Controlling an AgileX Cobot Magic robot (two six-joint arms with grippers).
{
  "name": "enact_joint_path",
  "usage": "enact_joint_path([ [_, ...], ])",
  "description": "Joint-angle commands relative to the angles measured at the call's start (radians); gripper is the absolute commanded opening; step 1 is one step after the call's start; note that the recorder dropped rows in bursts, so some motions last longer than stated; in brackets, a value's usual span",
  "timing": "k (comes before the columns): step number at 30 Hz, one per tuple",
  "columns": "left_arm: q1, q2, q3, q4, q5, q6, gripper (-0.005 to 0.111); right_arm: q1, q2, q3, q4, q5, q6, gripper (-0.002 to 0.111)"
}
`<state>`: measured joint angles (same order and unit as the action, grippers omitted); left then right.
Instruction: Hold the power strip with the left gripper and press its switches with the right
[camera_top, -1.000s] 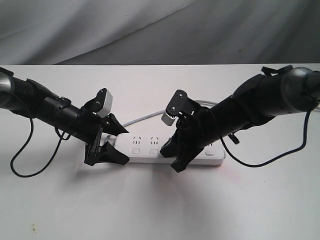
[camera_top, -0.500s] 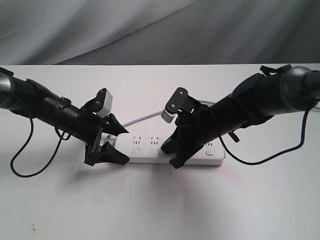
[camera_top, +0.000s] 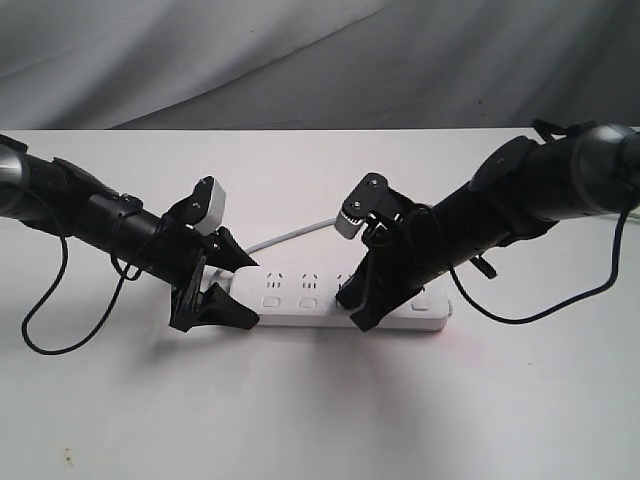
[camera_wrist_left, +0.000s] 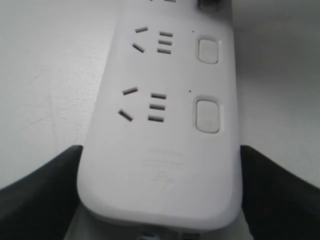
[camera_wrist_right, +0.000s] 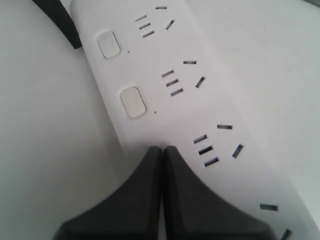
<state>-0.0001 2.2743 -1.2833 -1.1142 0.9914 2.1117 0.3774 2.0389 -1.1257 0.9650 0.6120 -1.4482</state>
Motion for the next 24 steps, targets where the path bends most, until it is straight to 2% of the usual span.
enact_joint_path([
  [1,0.001,0.017,0.010,0.079,-0.072,-0.018,0.068,-0.016,0.001,0.023,0.033,-0.025,-0.097,0.000],
  [5,0.001,0.017,0.010,0.079,-0.072,-0.018,0.068,-0.018,-0.093,0.016,0.186,-0.023,-0.214,0.000],
  [8,0.001,0.017,0.010,0.079,-0.072,-0.018,0.068,-0.018,-0.154,0.012,0.187,-0.017,-0.221,0.000],
  [17,0.001,0.017,0.010,0.079,-0.072,-0.018,0.068,-0.021,-0.169,0.012,-0.016,-0.019,-0.071,0.000],
  [24,0.001,0.017,0.010,0.079,-0.072,-0.018,0.068,-0.021,-0.097,0.012,-0.039,-0.017,-0.055,0.000],
])
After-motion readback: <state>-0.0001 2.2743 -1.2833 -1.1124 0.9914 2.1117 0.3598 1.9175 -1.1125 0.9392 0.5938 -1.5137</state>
